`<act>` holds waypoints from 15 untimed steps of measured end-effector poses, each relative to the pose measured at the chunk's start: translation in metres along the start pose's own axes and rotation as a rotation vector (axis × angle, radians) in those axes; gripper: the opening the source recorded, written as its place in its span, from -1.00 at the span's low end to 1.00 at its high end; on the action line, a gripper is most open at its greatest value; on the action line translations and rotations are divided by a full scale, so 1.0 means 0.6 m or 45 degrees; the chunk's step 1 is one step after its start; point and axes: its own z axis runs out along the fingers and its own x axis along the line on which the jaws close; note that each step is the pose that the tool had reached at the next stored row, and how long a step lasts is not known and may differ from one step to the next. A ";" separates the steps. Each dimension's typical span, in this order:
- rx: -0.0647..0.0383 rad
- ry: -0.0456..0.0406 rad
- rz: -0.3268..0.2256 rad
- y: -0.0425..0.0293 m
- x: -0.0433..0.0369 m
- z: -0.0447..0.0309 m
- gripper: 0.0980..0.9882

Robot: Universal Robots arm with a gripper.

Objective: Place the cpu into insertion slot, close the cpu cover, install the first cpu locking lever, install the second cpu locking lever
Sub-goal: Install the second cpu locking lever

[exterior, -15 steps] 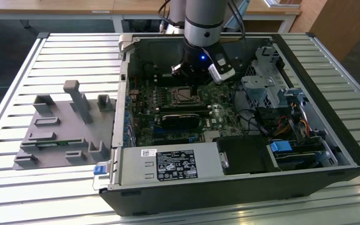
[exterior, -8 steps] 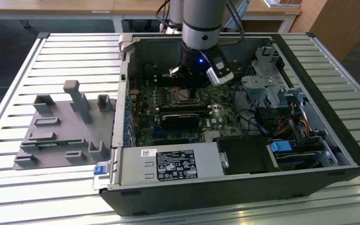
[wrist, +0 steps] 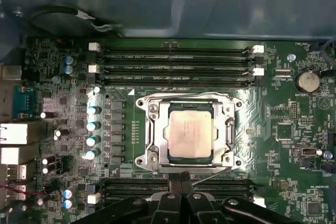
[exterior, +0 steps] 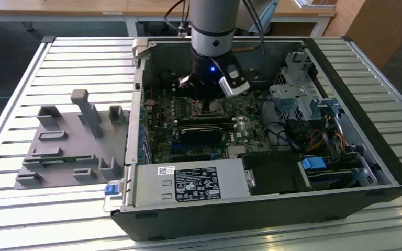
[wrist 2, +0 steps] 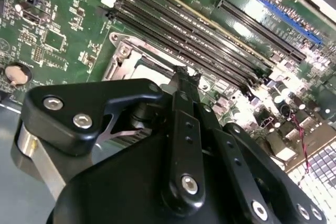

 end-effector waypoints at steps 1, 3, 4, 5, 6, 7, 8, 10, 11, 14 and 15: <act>-0.001 0.000 0.000 -0.002 0.000 0.000 -0.98; -0.003 0.000 0.000 -0.006 0.002 0.000 -0.98; -0.005 0.000 0.000 -0.009 0.003 0.000 -0.98; -0.008 0.000 0.000 -0.011 0.005 0.000 -0.98; -0.011 0.000 0.000 -0.013 0.007 0.000 -0.98; -0.014 0.000 0.000 -0.014 0.010 0.000 -0.98; -0.017 0.000 0.000 -0.015 0.013 0.000 -0.98; -0.021 0.000 0.000 -0.017 0.018 0.000 -0.98; -0.022 0.000 0.000 -0.017 0.019 0.001 -0.98; -0.023 0.000 0.000 -0.017 0.020 0.006 -0.98; -0.024 0.000 0.000 -0.017 0.020 0.009 -0.98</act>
